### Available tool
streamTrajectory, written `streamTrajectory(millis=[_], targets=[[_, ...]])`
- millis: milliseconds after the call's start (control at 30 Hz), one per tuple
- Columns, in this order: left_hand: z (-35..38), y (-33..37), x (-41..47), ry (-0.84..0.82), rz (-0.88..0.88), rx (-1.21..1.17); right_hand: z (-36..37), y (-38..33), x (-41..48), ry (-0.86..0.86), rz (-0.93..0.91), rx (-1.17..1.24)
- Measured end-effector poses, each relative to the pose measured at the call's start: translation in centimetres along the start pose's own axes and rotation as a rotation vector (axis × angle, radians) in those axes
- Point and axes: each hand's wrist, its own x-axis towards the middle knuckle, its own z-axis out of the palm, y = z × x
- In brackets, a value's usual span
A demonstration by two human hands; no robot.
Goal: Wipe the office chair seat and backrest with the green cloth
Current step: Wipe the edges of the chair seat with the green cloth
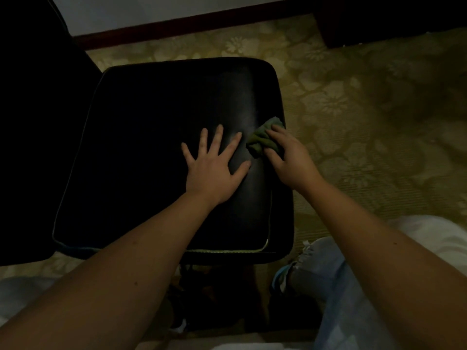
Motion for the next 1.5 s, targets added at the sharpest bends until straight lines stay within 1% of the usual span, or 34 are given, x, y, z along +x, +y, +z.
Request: streamTrajectory(millis=[200,433,600,833,1000,1100,1200,1333,1500], targets=[[-0.1,0.4,0.5,-0.006,-0.026,0.003,-0.2,0.3,0.1,-0.008,0.053,0.029],[-0.1,0.6,0.8,-0.006,-0.041,-0.004,-0.4,0.8,0.3,-0.049,0.003,0.004],[-0.1,0.7,0.9,-0.012,-0.051,-0.016,-0.4,0.3,1.4,0.022,0.068,0.018],[0.0,0.8,1.1,-0.009,-0.053,-0.020,-0.3,0.2,-0.6,-0.026,0.098,0.026],[-0.9,0.9,1.3,-0.074,-0.053,-0.027,0.3,-0.4,-1.0,0.021,0.098,0.011],[-2.2,0.1,1.0,-0.140,0.015,0.013,0.2,-0.5,-0.3,0.020,0.099,0.007],[-2.7,-0.9,-1.1,-0.133,0.061,0.063,0.1,-0.5,0.2,0.023,0.101,0.013],[-1.8,-0.9,-3.4,-0.195,0.002,0.048,-0.2,-0.5,0.2,0.021,0.107,0.021],[-1.3,-0.5,-3.1,-0.171,-0.020,0.050,-0.6,-0.5,-1.5,-0.035,0.095,-0.012]])
